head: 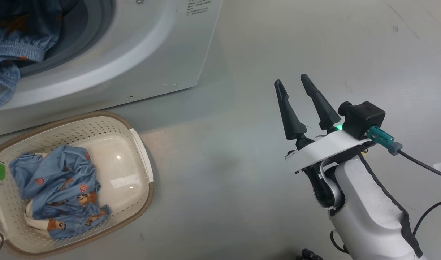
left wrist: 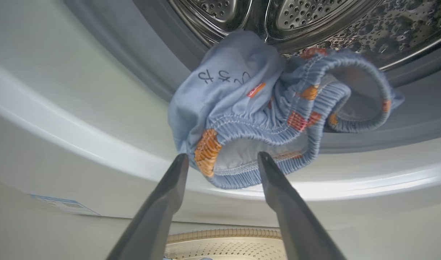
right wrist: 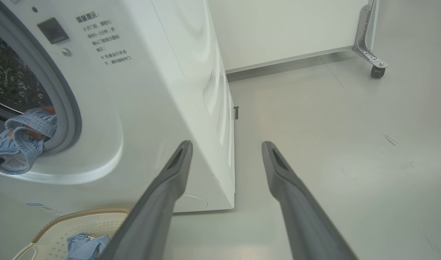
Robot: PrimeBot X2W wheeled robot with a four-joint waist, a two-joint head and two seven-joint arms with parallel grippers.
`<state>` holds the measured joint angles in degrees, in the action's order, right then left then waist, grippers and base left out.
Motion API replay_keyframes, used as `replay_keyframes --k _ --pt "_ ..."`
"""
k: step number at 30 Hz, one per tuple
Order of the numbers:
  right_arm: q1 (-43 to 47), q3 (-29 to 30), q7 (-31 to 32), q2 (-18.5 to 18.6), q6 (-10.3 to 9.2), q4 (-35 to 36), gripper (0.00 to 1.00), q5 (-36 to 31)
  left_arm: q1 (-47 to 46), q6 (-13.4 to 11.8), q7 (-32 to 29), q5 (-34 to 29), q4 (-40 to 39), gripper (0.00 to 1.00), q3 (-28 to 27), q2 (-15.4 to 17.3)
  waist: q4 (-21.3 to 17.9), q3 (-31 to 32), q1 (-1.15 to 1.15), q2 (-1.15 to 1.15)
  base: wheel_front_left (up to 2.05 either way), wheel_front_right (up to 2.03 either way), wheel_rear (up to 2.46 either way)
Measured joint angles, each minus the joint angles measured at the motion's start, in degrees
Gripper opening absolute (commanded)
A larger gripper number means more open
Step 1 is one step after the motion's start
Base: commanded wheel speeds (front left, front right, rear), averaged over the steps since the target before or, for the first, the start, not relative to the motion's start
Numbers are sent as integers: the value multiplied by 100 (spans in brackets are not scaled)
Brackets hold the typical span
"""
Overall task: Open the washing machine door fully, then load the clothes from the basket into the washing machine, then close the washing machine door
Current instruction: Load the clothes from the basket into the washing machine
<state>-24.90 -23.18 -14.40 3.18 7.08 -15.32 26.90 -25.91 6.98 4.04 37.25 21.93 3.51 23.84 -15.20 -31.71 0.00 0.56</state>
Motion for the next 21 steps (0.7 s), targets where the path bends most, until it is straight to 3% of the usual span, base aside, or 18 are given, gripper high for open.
replay_keyframes --k 7,9,21 --pt "-3 -12 0 -1 0 1 100 43 -447 0 -256 37 526 100 -5 108 -74 -54 0 0 0 0 0" --pt "-5 -10 0 -2 0 2 100 43 -591 0 -286 37 659 0 16 156 -95 -74 0 0 0 0 0" --pt "-5 27 0 -2 0 -1 100 43 -711 0 -45 -16 416 0 560 135 -66 -91 0 0 0 0 0"
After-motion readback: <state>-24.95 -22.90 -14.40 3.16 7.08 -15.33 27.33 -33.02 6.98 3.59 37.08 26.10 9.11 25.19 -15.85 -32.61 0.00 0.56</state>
